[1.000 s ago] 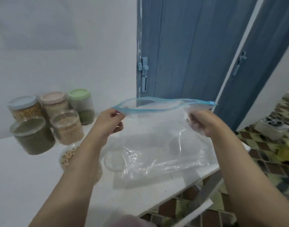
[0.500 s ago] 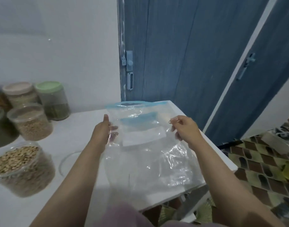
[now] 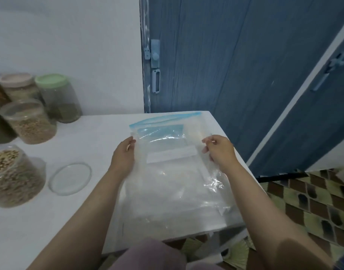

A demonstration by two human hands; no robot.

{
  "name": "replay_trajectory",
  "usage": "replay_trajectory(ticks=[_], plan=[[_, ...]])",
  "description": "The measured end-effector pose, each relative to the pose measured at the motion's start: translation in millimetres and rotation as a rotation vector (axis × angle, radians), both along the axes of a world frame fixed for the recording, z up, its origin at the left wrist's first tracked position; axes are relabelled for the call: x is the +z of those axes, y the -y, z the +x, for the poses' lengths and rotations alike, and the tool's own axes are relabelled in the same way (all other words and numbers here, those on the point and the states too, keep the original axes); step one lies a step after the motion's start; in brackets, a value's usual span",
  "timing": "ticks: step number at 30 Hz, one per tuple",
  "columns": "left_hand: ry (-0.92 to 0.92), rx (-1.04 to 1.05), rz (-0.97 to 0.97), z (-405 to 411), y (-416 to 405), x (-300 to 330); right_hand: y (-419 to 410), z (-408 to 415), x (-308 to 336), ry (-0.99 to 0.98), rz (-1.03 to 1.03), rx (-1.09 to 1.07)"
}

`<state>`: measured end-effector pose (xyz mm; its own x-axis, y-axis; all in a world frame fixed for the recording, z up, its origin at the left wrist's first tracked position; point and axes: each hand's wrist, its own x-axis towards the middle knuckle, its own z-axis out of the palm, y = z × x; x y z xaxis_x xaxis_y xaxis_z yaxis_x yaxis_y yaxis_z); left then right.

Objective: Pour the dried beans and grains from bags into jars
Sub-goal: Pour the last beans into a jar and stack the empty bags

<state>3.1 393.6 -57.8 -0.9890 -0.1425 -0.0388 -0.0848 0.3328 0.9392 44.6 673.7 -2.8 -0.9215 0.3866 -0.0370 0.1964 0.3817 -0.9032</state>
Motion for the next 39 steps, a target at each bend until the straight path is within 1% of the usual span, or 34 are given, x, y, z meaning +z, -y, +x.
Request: replay_trajectory(ticks=[1, 4, 5, 6, 10, 12, 15, 17, 18, 20, 22, 24, 27, 29, 31, 33, 34, 36, 37, 39], plan=[[0.054, -0.007, 0.06, -0.5, -1.8, 0.5, -1.6, -0.6, -1.9, 0.012, -0.006, 0.017], [0.18, 0.067, 0.431, -1.7, -5.1, 8.2, -6.2, 0.0, -4.9, 0.012, -0.037, 0.076], [0.213, 0.087, 0.492, -4.0, -3.9, 11.1, -7.4, 1.2, -5.4, 0.007, -0.047, 0.09], [0.239, 0.091, 0.507, -7.4, -2.6, 12.3, -8.7, 3.0, -6.1, -0.003, -0.057, 0.103], [0.275, 0.053, 0.412, -17.2, -4.4, 19.0, -11.1, 10.7, -7.2, -0.032, -0.083, 0.151], [0.255, 0.04, 0.4, -18.5, -6.0, 23.5, -13.6, 12.9, -6.7, -0.038, -0.069, 0.167], [0.254, 0.084, 0.415, -19.0, -3.7, 32.9, -18.8, 14.0, -6.6, -0.037, -0.053, 0.17], [0.307, 0.054, 0.461, -20.7, -3.6, 38.3, -19.8, 14.6, -6.8, -0.031, -0.039, 0.182], [0.325, 0.016, 0.443, -21.7, -5.1, 39.9, -19.7, 14.5, -7.2, -0.033, -0.035, 0.191], [0.281, -0.023, 0.32, -20.9, -9.5, 38.5, -19.2, 14.3, -7.8, -0.041, -0.026, 0.197], [0.195, 0.019, 0.273, -21.7, -11.0, 34.5, -19.8, 14.2, -8.0, -0.056, -0.018, 0.182], [0.195, 0.085, 0.354, -25.3, -6.9, 35.0, -20.6, 15.0, -8.7, -0.082, -0.022, 0.156], [0.274, 0.166, 0.551, -31.0, -0.4, 44.1, -17.7, 17.0, -8.7, -0.127, -0.023, 0.131], [0.233, 0.22, 0.595, -34.4, -1.3, 50.3, -14.0, 17.1, -7.9, -0.142, -0.036, 0.112], [0.161, 0.231, 0.665, -36.8, -2.7, 53.7, -10.9, 14.7, -6.2, -0.157, -0.074, 0.08], [0.172, 0.166, 0.768, -37.3, -0.1, 55.2, -9.0, 9.4, -3.7, -0.193, -0.12, 0.018], [0.208, 0.106, 0.745, -35.1, 1.7, 55.1, -8.6, 6.1, -2.3, -0.211, -0.141, -0.011], [0.236, -0.003, 0.62, -31.2, 2.9, 47.5, -8.6, -0.5, 0.4, -0.222, -0.158, -0.039], [0.212, -0.017, 0.572, -28.9, 1.9, 41.8, -8.1, -3.5, 1.1, -0.218, -0.155, -0.043], [0.122, 0.018, 0.499, -24.4, -3.1, 33.4, -6.4, -8.4, 0.2, -0.199, -0.127, -0.044]])
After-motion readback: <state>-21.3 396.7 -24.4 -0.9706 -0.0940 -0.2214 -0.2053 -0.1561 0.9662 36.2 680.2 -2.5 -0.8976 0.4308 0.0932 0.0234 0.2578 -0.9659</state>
